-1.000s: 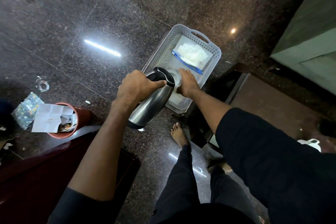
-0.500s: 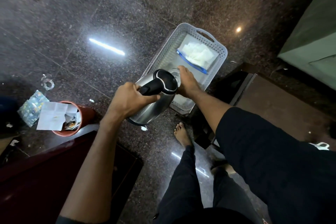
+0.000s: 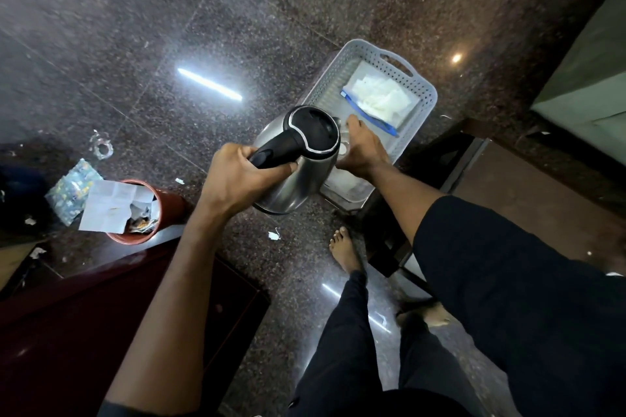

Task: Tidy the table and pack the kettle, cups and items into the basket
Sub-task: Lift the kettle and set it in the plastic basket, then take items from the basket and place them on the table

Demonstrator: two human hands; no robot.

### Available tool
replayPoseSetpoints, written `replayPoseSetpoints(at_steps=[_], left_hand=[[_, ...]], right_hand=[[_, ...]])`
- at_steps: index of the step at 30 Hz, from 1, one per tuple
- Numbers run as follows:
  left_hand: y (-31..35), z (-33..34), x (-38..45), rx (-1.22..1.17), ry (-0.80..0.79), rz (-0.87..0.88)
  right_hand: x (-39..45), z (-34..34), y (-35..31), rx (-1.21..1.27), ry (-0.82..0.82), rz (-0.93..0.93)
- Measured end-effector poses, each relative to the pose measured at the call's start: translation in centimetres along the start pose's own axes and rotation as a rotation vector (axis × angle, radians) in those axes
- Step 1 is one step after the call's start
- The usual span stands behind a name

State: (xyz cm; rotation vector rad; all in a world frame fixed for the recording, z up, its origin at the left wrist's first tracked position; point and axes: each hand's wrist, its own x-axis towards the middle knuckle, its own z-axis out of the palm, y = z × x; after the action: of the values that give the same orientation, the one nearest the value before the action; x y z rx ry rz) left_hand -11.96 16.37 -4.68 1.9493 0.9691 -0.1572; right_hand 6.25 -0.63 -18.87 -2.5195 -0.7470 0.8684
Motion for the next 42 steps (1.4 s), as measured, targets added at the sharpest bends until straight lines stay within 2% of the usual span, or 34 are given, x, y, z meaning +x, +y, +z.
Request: replayPoseSetpoints(at_steps=[4, 10, 15, 25, 32, 35, 38, 42], left_hand=[[1.8, 0.1, 0.2, -0.092, 0.011, 0.0], [4.6, 3.0, 0.5, -0.181, 0.017, 0.092], [4.5, 6.8, 1.8, -0.205, 0.12, 0.039], [-0.7, 13.1, 3.7, -0.381, 0.186, -0.1], [-2.4, 14.9, 2.7, -0.271, 0.193, -0.1], [-2.2, 14.3, 3.1, -0.084, 0.159, -0.116], [-2.4, 13.8, 2.9, 0.118, 0.135, -0.23], [-2.2, 14.5, 2.0, -0.024, 0.087, -0.305]], right_hand=[[-1.2, -1.3, 0.8, 0.018, 0.054, 0.053], [-2.3, -3.2, 1.3, 0.096, 0.128, 0.138], [-3.4, -4.1, 1.7, 0.109, 0.16, 0.296], [-5.5, -5.0, 2.3, 0.117, 0.214, 0.227], [-5.9, -5.5, 1.4, 0.091, 0.232, 0.219], [-6.1, -5.7, 1.0, 0.076, 0.228, 0.222], [-6.4, -5.6, 0.7, 0.085, 0.232, 0.233], [-7.2, -5.8, 0.5, 0.074, 0.228, 0.217]])
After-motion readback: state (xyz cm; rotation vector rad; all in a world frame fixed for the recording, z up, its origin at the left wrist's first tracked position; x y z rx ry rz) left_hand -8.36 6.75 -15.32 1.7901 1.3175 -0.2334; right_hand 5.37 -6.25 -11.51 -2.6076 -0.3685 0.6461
